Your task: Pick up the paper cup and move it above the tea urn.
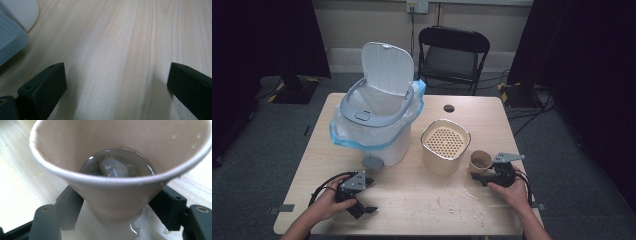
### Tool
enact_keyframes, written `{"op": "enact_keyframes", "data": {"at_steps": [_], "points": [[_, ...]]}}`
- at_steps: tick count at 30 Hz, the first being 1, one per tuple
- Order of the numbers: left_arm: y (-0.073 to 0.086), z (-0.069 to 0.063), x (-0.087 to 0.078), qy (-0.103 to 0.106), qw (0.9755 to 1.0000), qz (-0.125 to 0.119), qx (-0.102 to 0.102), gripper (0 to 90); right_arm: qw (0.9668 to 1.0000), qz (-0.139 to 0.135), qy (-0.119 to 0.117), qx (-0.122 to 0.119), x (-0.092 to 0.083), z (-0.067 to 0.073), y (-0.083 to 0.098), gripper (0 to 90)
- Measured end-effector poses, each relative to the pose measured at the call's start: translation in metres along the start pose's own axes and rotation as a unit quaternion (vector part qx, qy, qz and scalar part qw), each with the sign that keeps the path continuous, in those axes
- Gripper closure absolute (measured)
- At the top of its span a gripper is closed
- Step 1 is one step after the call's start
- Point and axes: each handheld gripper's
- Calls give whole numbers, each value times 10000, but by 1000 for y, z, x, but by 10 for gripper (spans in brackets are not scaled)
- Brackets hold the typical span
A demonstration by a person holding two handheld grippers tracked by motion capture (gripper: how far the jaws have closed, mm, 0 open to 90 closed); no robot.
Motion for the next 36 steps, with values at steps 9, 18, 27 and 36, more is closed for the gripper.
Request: {"op": "enact_keyframes", "data": {"at_steps": [9, 18, 27, 36], "points": [[0, 0, 0, -1, 10000, -6, 1, 19, 10000, 25, 47, -80, 4, 2, -2, 315], [0, 0, 0, 2, 10000, 2, -3, 19, 9997, -34, 96, -215, 3, 3, -1, 350], [0, 0, 0, -9, 10000, 42, 20, 18, 9993, -4, 189, -310, -5, 0, -7, 361], [0, 0, 0, 10, 10000, -2, 9, 17, 9994, 8, 216, -265, -4, -1, -5, 360]]}}
Point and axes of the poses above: each handheld gripper's, and its own axes: x roughly forward along the jaws, y roughly out of its underside, z roughly to its left, and after that the axes turned 9 degrees about -z, right-handed
